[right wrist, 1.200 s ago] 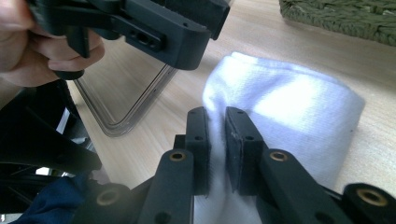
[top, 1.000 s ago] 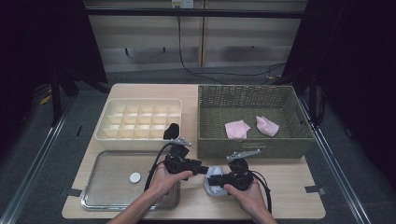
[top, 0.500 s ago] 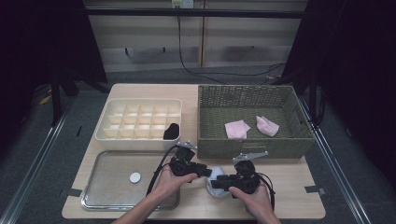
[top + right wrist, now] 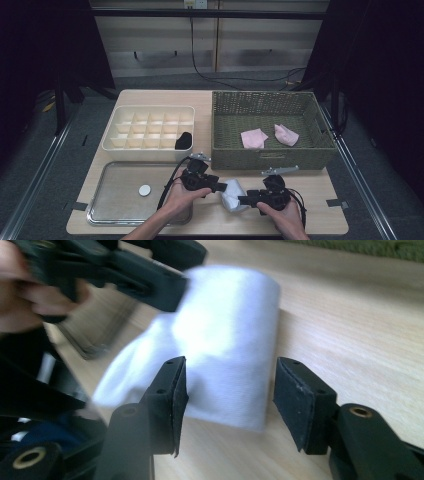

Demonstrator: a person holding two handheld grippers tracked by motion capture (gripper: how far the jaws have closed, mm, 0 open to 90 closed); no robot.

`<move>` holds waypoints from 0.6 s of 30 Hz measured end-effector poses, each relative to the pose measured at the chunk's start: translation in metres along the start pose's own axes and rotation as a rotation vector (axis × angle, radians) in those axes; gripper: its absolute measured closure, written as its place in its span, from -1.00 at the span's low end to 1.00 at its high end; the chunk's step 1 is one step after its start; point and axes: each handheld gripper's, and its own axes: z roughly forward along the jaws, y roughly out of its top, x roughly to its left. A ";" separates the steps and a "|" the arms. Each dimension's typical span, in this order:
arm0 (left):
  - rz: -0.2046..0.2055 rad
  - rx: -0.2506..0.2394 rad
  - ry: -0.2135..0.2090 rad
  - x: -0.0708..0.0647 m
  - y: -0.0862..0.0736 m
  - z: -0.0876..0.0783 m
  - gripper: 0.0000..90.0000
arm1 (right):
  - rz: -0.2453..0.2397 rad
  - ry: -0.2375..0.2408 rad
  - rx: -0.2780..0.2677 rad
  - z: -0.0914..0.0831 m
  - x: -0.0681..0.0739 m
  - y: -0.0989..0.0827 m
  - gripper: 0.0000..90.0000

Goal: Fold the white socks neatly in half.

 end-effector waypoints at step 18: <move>-0.014 0.016 0.034 -0.003 -0.003 0.008 -0.14 | -0.002 0.035 0.053 0.013 0.006 -0.010 0.05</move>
